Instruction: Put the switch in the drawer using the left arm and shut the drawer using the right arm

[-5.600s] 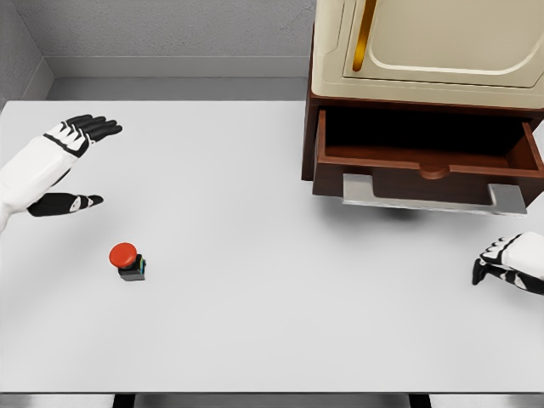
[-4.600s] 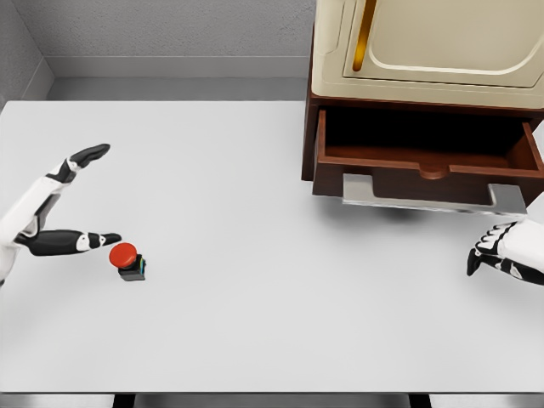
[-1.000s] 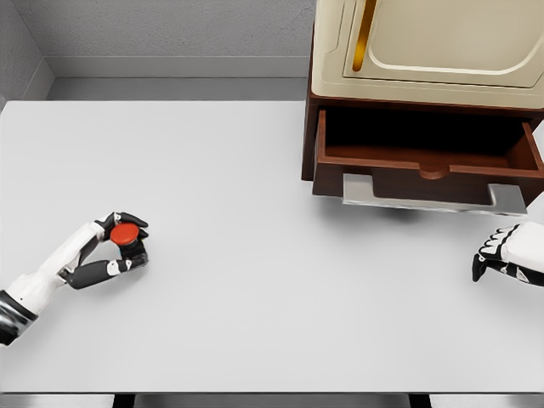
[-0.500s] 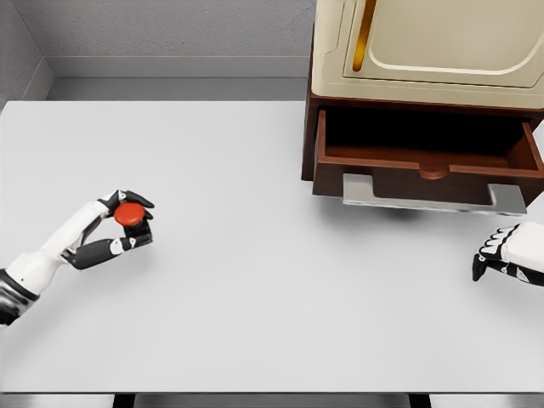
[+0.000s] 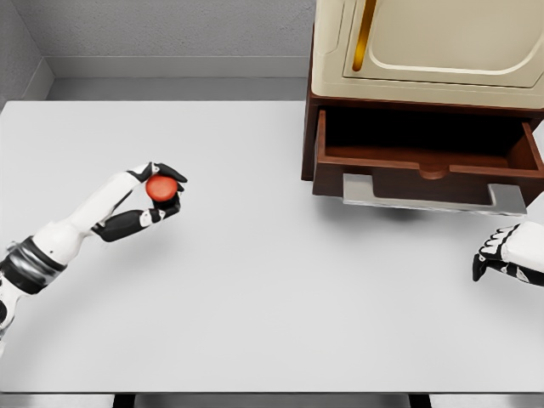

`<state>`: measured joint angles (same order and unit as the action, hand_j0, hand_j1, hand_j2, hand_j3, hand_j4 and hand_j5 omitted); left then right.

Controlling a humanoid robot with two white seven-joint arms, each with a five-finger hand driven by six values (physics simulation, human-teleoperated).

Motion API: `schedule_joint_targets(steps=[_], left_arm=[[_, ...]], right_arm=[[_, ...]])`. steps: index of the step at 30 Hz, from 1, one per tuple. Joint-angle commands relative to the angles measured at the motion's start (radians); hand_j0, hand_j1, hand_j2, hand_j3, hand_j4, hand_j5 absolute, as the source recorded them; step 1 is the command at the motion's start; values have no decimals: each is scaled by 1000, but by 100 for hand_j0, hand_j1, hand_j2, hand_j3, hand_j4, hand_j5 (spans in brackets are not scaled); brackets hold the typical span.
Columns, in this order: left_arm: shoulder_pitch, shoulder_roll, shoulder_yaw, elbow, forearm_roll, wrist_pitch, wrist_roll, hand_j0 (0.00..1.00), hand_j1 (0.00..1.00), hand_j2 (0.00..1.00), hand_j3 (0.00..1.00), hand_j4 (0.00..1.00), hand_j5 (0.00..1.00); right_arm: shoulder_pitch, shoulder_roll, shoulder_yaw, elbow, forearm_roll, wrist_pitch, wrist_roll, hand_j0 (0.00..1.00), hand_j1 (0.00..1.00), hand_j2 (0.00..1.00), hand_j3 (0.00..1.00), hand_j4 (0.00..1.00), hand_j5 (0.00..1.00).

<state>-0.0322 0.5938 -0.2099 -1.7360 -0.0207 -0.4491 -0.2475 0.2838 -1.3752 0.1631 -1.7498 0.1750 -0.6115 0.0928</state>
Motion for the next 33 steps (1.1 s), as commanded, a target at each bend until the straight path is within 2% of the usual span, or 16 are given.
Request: schedule_joint_targets(steps=[1,2,5,8,12,18,24,27,33], left_arm=[[-3,-23,0,-7,-33,1,2,33,33,33,33,33,33],[-17,-25,-3,-7,-39,1,2,33,33,33,33,33,33],[-54,-88,3,-7,-143,3,2,33,33,33,33,33,33],[-81,-98,-2,-7,-165,3,4,33,33,33,33,33,33],[-110,-141,-2,-7,-243,1,4,33,33,33,33,33,33],[-143,-198,0,-13,-329,-2,4,33,33,33,33,33,33],[-172,-206,6,-40,-381,-7,4,32,32,32,32,32,32],[-183,-236,7,-43,-444,-11,4,29,29,29,29,29,29],[-206,-279,6,-60,-539,-11,4,28,28,28,28,28,28]], right_arm=[[0,-2,0,1,-6,1,-1,41,41,41,41,41,41],[0,-2,0,0,-6,1,-1,41,41,41,41,41,41],[0,-2,0,1,-5,1,-1,41,41,41,41,41,41],[0,-2,0,1,-5,1,-1,41,41,41,41,41,41],[0,-2,0,3,-5,1,-2,41,41,41,41,41,41],[0,-2,0,1,-3,1,-2,41,41,41,41,41,41],[0,-2,0,1,-3,1,-2,41,41,41,41,41,41],[0,-2,0,0,-3,1,-2,41,41,41,41,41,41],[0,-8,0,0,-6,1,-1,41,41,41,41,41,41]])
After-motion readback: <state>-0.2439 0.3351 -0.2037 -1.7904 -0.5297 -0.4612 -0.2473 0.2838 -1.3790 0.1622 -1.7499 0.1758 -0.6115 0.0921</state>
